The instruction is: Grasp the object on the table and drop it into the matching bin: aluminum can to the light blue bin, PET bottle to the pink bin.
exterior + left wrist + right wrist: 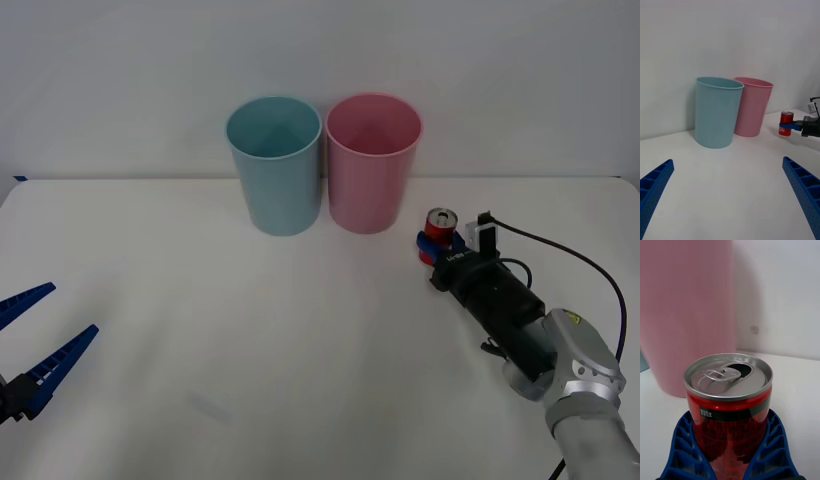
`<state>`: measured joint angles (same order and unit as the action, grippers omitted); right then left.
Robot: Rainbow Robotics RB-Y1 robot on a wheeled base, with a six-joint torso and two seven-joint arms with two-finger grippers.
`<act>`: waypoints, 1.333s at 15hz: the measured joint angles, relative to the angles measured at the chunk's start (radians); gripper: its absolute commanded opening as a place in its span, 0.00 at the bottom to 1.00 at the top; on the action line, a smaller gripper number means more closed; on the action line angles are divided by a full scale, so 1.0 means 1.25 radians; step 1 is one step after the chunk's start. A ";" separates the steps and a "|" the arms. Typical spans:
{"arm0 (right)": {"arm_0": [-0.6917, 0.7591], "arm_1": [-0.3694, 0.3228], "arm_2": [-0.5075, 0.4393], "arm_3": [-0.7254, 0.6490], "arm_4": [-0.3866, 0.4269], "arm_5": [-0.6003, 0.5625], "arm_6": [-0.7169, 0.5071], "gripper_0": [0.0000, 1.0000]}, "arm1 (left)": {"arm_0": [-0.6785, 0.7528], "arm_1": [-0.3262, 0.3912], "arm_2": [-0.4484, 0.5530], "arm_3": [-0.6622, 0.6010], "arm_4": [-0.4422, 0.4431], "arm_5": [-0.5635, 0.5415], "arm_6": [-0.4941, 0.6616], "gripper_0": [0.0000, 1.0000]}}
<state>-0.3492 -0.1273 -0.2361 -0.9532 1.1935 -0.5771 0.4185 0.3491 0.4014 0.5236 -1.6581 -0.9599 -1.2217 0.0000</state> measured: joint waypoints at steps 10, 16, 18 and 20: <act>0.243 -0.113 0.194 -0.435 -0.026 0.007 -0.299 0.00 | 0.000 0.000 0.000 0.000 0.000 0.000 0.000 1.00; 0.295 -0.186 0.237 -0.616 -0.031 0.007 -0.482 0.00 | 0.000 0.000 0.000 0.000 0.000 0.000 0.000 1.00; 0.285 -0.201 0.243 -0.653 -0.031 0.006 -0.525 0.00 | 0.000 0.000 0.000 0.000 0.000 0.000 0.000 1.00; 0.255 -0.217 0.255 -0.674 -0.034 0.002 -0.559 0.00 | 0.000 0.000 0.000 0.000 0.000 0.000 0.000 1.00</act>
<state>-0.0308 -0.3983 0.0830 -1.7952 1.1515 -0.5749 -0.2798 0.3490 0.4014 0.5236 -1.6581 -0.9599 -1.2217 0.0000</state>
